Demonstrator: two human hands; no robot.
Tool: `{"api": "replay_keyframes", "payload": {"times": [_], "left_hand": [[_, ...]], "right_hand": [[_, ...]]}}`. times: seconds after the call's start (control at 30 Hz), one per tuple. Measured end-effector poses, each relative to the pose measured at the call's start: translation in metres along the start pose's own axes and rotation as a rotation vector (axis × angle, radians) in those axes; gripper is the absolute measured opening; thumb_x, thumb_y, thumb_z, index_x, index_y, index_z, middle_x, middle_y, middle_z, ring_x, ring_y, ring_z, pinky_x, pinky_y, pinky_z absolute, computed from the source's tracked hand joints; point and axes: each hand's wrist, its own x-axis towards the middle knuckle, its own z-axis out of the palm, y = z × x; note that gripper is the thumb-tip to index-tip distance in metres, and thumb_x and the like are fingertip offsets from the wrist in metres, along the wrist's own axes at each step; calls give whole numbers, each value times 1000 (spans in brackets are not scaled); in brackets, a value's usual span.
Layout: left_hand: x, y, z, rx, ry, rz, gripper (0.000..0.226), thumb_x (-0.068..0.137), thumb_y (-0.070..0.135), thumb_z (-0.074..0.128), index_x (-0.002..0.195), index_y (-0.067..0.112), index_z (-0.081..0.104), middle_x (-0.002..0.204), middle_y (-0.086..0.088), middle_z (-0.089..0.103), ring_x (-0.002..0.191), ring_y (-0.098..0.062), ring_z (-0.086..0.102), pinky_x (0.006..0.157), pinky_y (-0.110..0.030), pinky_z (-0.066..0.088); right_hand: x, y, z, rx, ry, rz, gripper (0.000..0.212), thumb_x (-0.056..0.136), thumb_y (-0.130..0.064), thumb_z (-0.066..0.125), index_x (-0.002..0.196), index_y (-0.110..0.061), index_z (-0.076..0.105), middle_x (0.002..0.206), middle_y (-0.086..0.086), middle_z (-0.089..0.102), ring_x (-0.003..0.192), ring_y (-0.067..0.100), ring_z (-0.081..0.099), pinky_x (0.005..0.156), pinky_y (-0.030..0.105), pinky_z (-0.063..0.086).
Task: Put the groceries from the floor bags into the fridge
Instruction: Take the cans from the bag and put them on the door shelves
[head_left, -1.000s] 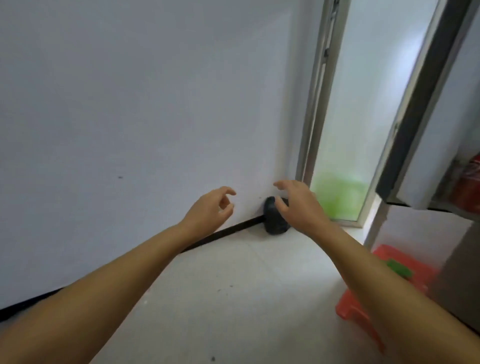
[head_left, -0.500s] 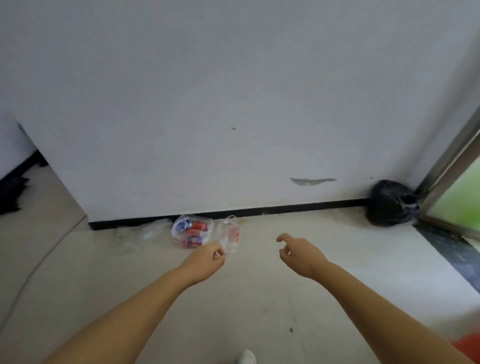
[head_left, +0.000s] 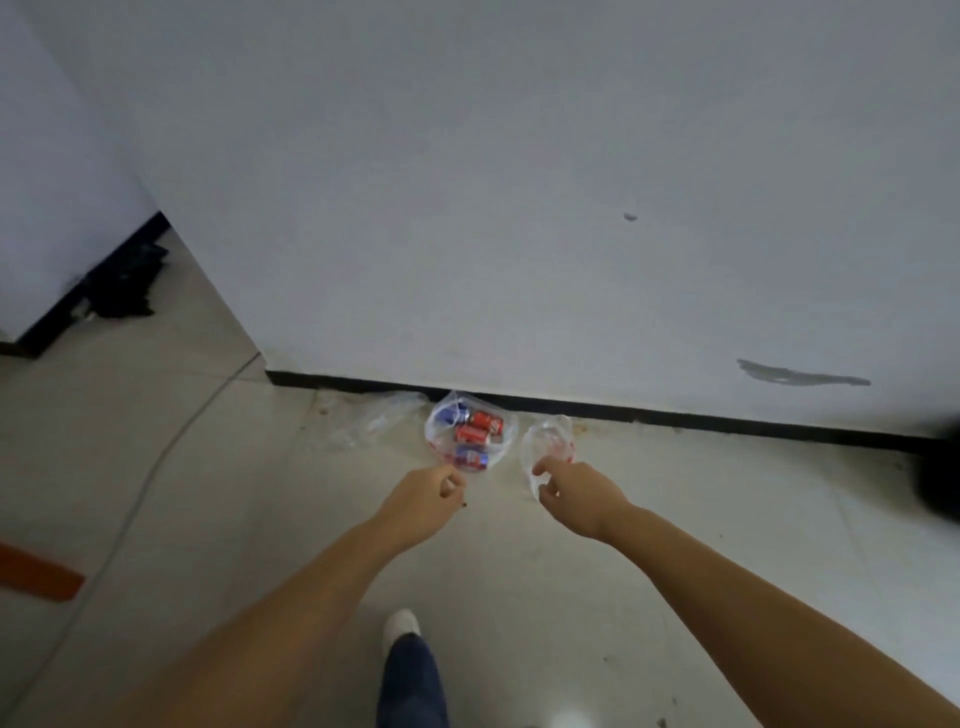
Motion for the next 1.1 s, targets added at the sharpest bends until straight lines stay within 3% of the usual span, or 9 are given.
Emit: {"api": "replay_keyframes", "payload": {"times": [0.23, 0.37, 0.43, 0.57, 0.8, 0.93, 1.03, 1.1], "left_hand": [[131, -33, -55, 27, -145, -13, 16, 88, 17, 53, 97, 14, 65, 84, -4, 66, 81, -22, 63, 69, -28, 46], [204, -47, -70, 65, -227, -46, 20, 89, 20, 51, 102, 15, 65, 87, 0, 64, 84, -20, 62, 74, -28, 48], [238, -57, -63, 70, -278, -78, 20, 89, 20, 51, 103, 13, 64, 87, -1, 63, 88, -23, 63, 76, -30, 49], [316, -88, -25, 69, -347, -118, 21, 90, 20, 51, 103, 10, 63, 96, -10, 67, 93, -28, 63, 79, -31, 49], [456, -191, 81, 75, -397, -152, 21, 90, 20, 47, 99, 10, 63, 97, -9, 68, 91, -25, 62, 79, -31, 48], [554, -267, 153, 81, -403, -78, 18, 93, 19, 45, 85, 12, 59, 86, -8, 63, 79, -25, 59, 71, -31, 45], [624, -321, 202, 167, -396, -1, 17, 92, 16, 45, 90, 11, 62, 88, -7, 61, 80, -20, 56, 70, -26, 42], [666, -356, 229, 290, -428, 82, 17, 92, 16, 44, 84, 15, 59, 85, -6, 60, 82, -22, 58, 73, -30, 44]], "right_hand": [[115, -10, -10, 117, -25, 161, 34, 97, -27, 42, 130, -20, 47, 117, 8, 64, 98, 22, 62, 86, 30, 47], [175, -13, -6, 262, -31, 228, 30, 96, -24, 41, 125, -23, 50, 105, 4, 66, 71, 13, 59, 66, 23, 46], [208, -9, 3, 338, -32, 267, 29, 95, -22, 41, 122, -24, 52, 100, 2, 68, 68, 13, 60, 62, 23, 47], [292, 16, 32, 376, -82, 306, 30, 95, -21, 40, 121, -23, 54, 98, 3, 68, 82, 16, 65, 76, 28, 53], [453, 83, 125, 340, -113, 314, 29, 96, -24, 39, 122, -25, 52, 107, 2, 65, 82, 13, 63, 78, 29, 55], [562, 125, 204, 299, -68, 263, 30, 98, -19, 37, 121, -16, 55, 113, 7, 65, 84, 14, 57, 72, 24, 44], [640, 159, 260, 240, -18, 190, 26, 99, -20, 39, 114, -13, 59, 116, 9, 64, 100, 19, 60, 86, 28, 47], [690, 183, 287, 150, 4, 105, 26, 98, -20, 41, 114, -14, 60, 120, 8, 62, 108, 22, 58, 95, 33, 46]]}}
